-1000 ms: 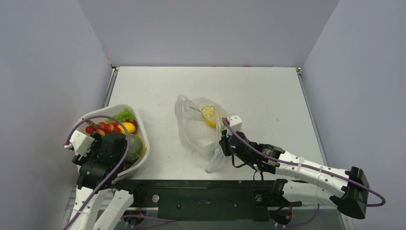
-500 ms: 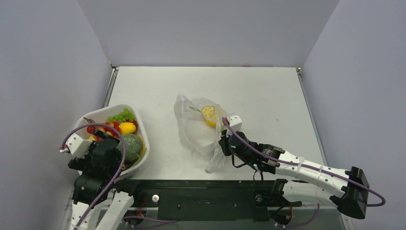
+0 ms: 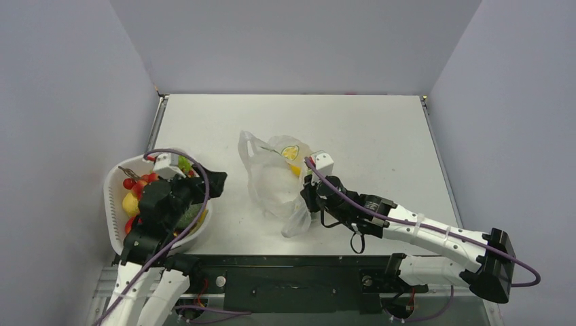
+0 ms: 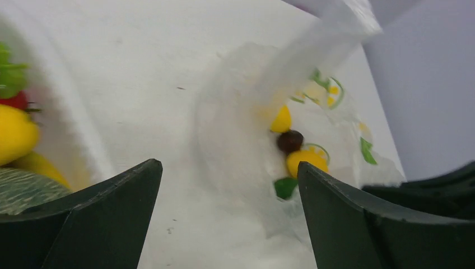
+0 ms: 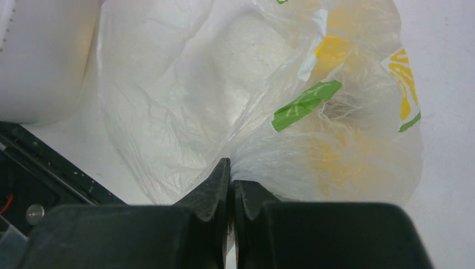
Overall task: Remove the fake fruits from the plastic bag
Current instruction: Adjust the plastic bag at the center of the board.
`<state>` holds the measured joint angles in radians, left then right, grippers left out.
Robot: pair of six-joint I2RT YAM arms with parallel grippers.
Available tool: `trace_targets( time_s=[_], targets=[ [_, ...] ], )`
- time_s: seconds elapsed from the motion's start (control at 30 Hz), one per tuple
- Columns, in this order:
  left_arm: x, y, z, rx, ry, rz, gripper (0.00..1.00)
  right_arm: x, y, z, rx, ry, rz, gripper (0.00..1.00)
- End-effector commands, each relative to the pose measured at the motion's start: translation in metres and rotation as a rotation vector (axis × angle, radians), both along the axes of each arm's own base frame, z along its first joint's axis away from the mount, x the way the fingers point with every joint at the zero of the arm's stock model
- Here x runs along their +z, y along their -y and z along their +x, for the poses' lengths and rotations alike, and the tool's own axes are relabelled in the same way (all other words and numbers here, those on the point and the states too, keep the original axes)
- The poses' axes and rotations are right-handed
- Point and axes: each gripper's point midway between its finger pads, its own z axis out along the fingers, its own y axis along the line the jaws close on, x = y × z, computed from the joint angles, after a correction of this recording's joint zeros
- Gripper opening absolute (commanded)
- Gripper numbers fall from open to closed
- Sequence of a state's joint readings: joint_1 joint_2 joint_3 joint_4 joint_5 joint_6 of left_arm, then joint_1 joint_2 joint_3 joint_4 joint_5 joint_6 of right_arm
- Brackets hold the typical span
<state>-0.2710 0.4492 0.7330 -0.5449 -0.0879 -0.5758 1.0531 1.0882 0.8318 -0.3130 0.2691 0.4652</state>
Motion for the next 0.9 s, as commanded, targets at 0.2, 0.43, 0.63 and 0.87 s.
trace_targets(
  time_s=[0.2, 0.43, 0.63, 0.87],
  targets=[
    [0.019, 0.109, -0.013, -0.593, 0.108, -0.248, 0.85, 0.054, -0.045, 0.006, 0.143, 0.093, 0.132, 0.0],
    [0.004, 0.109, -0.016, -0.587, 0.042, -0.19, 0.85, 0.07, -0.084, 0.016, 0.243, 0.118, 0.097, 0.0],
    [-0.007, 0.105, -0.019, -0.585, -0.003, -0.146, 0.84, 0.07, -0.095, -0.005, 0.322, 0.118, 0.088, 0.0],
    [-0.036, 0.124, -0.021, -0.65, -0.102, -0.154, 0.84, 0.02, -0.066, -0.033, 0.316, -0.002, 0.054, 0.0]
  ],
)
